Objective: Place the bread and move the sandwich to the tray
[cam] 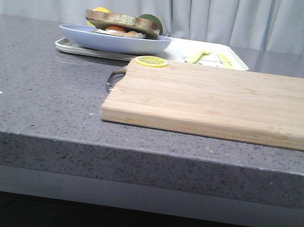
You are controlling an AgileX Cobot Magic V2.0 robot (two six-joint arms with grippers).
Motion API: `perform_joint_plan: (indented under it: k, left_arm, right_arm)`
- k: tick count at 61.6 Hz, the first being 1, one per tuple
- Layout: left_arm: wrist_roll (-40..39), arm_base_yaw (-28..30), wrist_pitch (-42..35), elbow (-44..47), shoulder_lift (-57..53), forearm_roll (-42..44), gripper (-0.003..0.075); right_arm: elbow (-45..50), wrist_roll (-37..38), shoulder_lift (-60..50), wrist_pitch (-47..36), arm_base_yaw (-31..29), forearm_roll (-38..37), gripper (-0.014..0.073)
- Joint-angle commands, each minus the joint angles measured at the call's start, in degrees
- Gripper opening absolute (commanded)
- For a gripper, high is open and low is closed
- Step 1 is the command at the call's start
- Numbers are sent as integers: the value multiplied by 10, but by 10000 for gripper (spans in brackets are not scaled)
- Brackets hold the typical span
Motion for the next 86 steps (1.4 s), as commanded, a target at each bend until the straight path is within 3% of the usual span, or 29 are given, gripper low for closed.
perform_joint_plan:
  k: [1,11,40,86]
  left_arm:
    - [-1,0,-46,2,-12,-5,-20]
    - [-1,0,-46,2,-12,-5,-20]
    - [-1,0,-46,2,-12,-5,-20]
    - [-1,0,-46,2,-12,-5,-20]
  right_arm:
    - [-2,4,-11,-53,-1,0,-71]
    - [-2,38,-11,-54,-1,0,-71]
    - [-2,36,-11,-55,-1,-65,-69]
    - [-2,36,-11,-48,-1,-64,-69]
